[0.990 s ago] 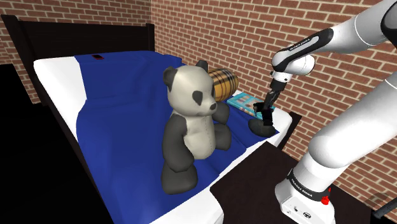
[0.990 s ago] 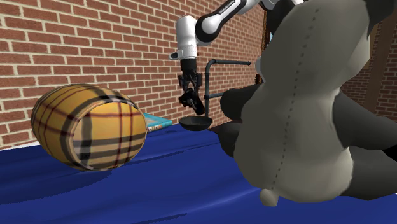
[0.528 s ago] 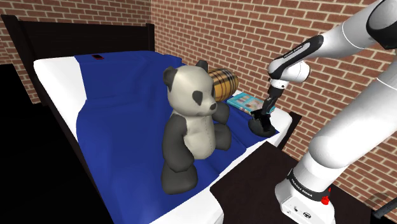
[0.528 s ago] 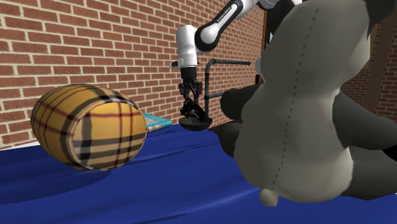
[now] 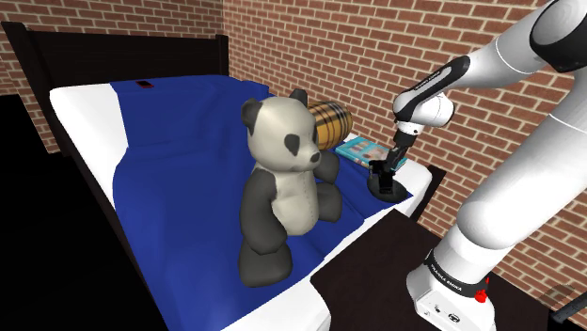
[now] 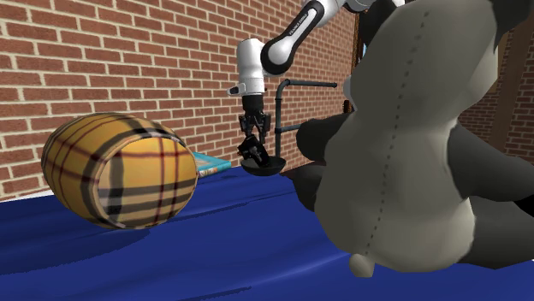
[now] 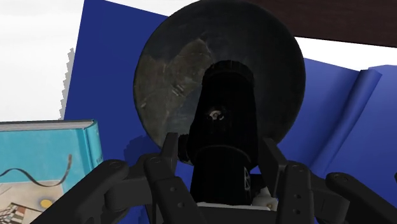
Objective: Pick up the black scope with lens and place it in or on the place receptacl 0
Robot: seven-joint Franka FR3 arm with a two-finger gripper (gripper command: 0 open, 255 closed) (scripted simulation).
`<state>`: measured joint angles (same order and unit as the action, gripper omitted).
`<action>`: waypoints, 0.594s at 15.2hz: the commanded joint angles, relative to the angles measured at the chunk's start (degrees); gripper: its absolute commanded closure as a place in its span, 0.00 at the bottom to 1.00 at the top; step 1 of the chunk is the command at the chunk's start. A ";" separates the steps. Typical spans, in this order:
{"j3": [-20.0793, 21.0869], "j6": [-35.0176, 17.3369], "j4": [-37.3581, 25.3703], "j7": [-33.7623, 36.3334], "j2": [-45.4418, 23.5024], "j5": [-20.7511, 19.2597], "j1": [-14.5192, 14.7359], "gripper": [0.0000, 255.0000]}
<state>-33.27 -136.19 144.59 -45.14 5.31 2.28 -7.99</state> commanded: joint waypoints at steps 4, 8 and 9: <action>-0.15 0.19 0.66 -0.15 -0.19 -0.18 -0.16 0.00; -0.08 0.12 0.77 -0.02 -0.15 -0.18 -0.11 0.00; -0.07 0.26 0.41 -0.11 -0.40 0.00 -0.05 0.00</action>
<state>-33.35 -135.99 145.19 -45.19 5.07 2.16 -8.08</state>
